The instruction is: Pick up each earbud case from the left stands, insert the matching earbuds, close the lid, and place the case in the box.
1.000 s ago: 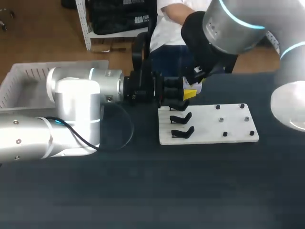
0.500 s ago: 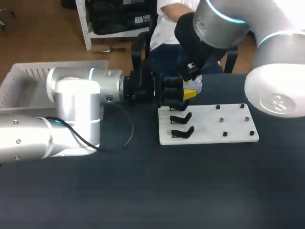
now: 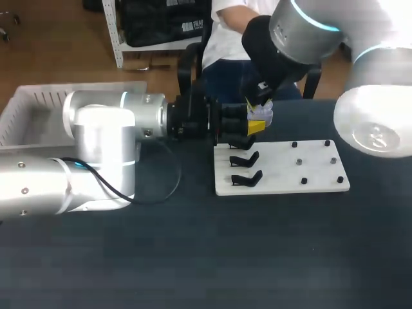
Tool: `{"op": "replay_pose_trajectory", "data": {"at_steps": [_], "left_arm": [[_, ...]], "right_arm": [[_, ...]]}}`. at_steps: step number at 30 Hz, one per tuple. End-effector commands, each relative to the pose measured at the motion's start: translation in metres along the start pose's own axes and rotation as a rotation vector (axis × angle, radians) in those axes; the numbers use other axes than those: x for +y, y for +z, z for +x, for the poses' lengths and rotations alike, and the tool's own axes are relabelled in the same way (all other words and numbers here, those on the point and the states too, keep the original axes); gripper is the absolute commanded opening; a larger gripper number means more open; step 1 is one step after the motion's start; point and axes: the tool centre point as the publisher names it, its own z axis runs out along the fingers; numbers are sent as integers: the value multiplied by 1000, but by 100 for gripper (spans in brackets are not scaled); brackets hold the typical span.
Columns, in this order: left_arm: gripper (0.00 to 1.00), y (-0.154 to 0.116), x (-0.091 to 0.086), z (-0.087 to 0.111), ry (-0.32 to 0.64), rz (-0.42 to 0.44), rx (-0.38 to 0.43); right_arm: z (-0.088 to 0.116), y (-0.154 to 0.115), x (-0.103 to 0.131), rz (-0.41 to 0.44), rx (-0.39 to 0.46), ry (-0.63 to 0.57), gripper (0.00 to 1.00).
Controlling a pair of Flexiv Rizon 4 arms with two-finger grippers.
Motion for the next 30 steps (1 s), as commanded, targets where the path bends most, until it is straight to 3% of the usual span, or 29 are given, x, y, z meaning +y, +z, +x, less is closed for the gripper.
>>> {"op": "replay_pose_trajectory", "data": {"at_steps": [1,30], "left_arm": [[0,0,-2,1,3,-7,-4],[0,0,-2,1,3,-7,-4]], "right_arm": [[4,4,0,3,-16,3,0],[0,18,-9,2,-1,-7,0]]}}
